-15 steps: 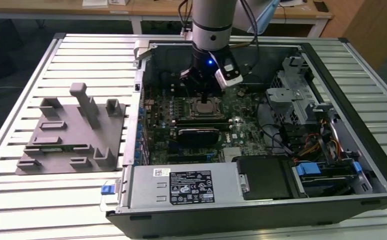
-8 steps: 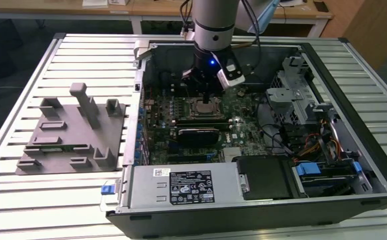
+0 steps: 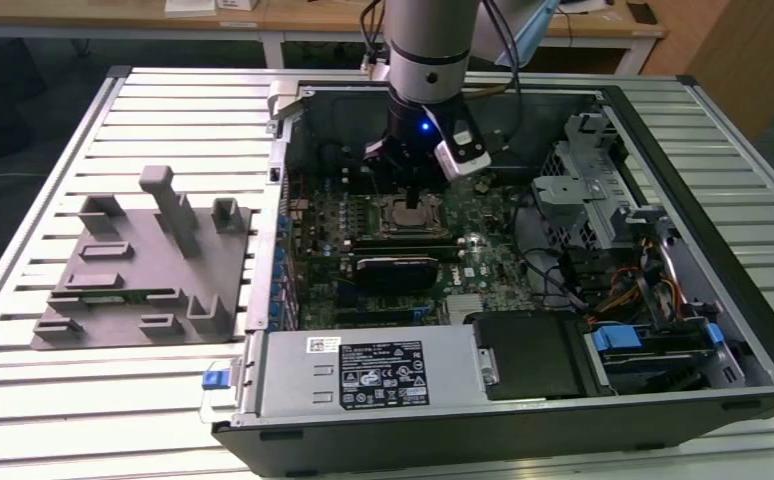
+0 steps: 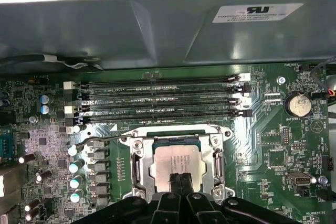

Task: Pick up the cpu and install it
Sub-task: 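Close the cpu cover, then install the first cpu locking lever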

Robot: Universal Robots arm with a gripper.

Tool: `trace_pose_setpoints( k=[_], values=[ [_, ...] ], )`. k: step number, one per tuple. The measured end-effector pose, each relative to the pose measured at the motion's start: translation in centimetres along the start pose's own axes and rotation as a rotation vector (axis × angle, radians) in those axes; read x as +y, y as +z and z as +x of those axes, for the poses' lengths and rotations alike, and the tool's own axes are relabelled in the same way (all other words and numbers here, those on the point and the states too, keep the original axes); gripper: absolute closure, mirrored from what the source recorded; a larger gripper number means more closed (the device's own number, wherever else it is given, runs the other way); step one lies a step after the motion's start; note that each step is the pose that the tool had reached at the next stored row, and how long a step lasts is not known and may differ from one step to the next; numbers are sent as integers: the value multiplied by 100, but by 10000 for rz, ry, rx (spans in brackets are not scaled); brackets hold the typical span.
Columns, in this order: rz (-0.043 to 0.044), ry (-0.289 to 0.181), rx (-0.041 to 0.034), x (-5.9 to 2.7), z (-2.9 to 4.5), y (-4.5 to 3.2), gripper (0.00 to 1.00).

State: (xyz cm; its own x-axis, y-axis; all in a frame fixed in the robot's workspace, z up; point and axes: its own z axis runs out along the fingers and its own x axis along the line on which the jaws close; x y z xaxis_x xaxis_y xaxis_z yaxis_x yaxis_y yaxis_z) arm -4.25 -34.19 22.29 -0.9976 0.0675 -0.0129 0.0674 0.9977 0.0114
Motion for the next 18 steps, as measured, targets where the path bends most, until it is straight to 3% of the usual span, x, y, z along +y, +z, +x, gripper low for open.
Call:
trace_pose_setpoints(
  k=[18],
  values=[
    [-1,-2,-1,-5,20,0,89]
  ],
)
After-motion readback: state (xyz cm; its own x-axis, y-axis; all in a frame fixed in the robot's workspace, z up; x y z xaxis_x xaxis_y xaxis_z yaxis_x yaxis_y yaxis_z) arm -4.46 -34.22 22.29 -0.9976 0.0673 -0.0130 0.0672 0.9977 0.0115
